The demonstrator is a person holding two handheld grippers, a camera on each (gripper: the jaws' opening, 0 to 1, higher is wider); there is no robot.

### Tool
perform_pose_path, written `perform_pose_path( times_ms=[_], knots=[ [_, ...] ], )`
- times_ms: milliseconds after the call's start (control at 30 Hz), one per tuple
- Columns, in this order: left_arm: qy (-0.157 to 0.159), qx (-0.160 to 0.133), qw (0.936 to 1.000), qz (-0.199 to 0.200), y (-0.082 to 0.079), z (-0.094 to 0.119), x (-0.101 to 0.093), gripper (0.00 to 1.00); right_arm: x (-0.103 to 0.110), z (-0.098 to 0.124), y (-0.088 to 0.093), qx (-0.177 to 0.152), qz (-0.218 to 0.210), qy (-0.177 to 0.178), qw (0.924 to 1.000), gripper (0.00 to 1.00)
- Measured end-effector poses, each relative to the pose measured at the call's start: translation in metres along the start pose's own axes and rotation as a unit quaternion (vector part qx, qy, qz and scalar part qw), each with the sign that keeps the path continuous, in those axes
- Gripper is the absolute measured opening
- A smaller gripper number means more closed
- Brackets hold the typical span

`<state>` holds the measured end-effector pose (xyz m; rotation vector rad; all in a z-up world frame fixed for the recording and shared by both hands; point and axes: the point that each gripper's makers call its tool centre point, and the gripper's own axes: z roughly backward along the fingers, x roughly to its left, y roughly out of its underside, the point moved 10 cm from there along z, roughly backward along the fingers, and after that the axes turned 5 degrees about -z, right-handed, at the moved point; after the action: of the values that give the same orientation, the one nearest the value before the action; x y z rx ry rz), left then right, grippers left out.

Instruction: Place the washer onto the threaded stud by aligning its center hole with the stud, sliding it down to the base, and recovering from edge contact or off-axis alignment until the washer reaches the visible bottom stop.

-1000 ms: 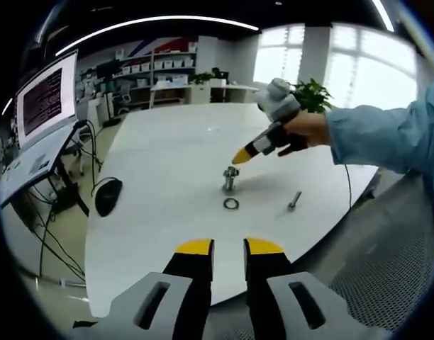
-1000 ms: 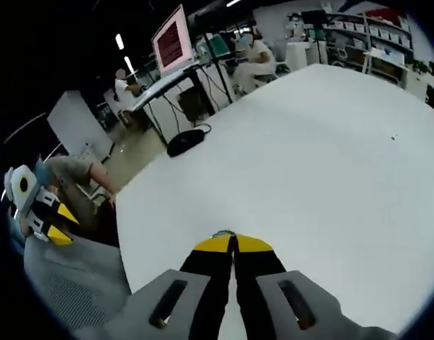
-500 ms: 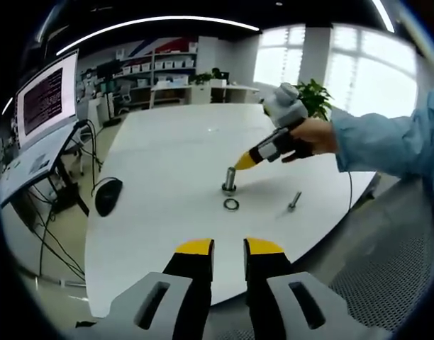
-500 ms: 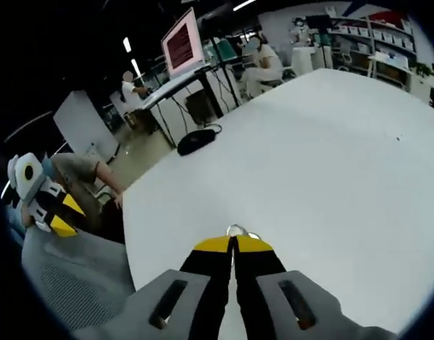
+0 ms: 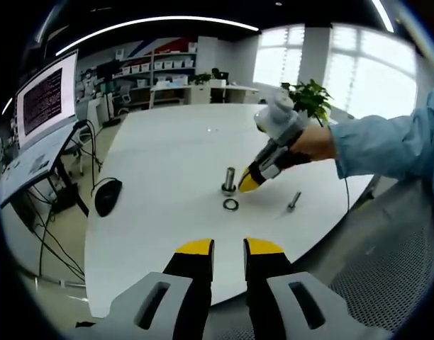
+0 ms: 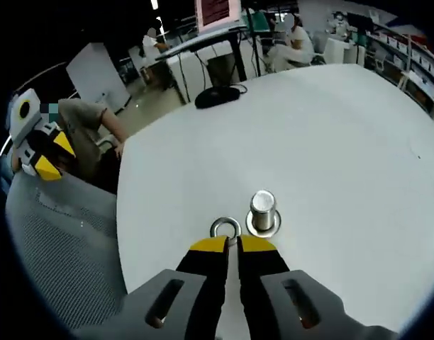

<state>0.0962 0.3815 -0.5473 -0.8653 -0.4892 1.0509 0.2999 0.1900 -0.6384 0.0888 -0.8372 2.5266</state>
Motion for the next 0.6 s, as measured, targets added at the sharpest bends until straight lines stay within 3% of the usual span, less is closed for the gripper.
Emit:
perform_pose_path(
  times_ms=[233,600],
  knots=[
    [-0.001,-0.001,1.0,0.002,0.0,0.0,0.0,0.14,0.001,-0.016,-0.002,0.023,0.028,0.01,0.9993,0.13],
    [-0.001,0.001,1.0,0.005,0.0,0.0,0.001,0.14,0.003,-0.028,-0.005,0.041,0.061,0.013,0.9972,0.13]
  ],
)
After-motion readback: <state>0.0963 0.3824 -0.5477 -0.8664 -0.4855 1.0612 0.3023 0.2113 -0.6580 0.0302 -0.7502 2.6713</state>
